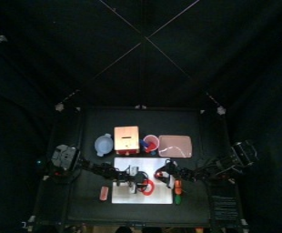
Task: Get the cutter from the drawer then cut the dough then place the extra dough in the bowl
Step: Place the extra dough in the bowl
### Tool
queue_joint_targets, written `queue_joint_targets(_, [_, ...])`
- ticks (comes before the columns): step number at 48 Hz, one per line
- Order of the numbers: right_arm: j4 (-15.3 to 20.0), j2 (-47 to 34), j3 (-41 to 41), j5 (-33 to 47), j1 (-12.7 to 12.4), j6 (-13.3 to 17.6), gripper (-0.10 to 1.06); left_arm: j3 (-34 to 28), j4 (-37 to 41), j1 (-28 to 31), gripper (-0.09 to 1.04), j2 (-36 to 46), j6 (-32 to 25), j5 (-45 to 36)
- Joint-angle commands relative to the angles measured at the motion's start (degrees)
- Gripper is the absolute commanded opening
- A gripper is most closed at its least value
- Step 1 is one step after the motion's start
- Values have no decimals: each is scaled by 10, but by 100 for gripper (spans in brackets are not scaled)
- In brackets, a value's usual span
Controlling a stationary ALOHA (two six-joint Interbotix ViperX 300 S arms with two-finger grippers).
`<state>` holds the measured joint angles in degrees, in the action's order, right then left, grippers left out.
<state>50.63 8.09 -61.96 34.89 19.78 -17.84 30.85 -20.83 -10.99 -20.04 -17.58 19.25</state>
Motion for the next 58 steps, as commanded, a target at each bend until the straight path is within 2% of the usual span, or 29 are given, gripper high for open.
queue_joint_targets(1, [-11, 17, 4, 2, -3, -1, 82, -18, 2, 5, 86, 9, -4, 0])
queue_joint_targets(20, [-33, 34, 1, 0, -4, 1, 82, -69, 20, 18, 85, -24, -12, -68])
queue_joint_targets(49, [-33, 38, -5, -5, -11, 1, 82, -70, 18, 23, 77, -33, -10, -95])
queue_joint_targets(58, [-32, 38, -6, -5, -13, 1, 82, -71, 18, 19, 65, -33, -8, -95])
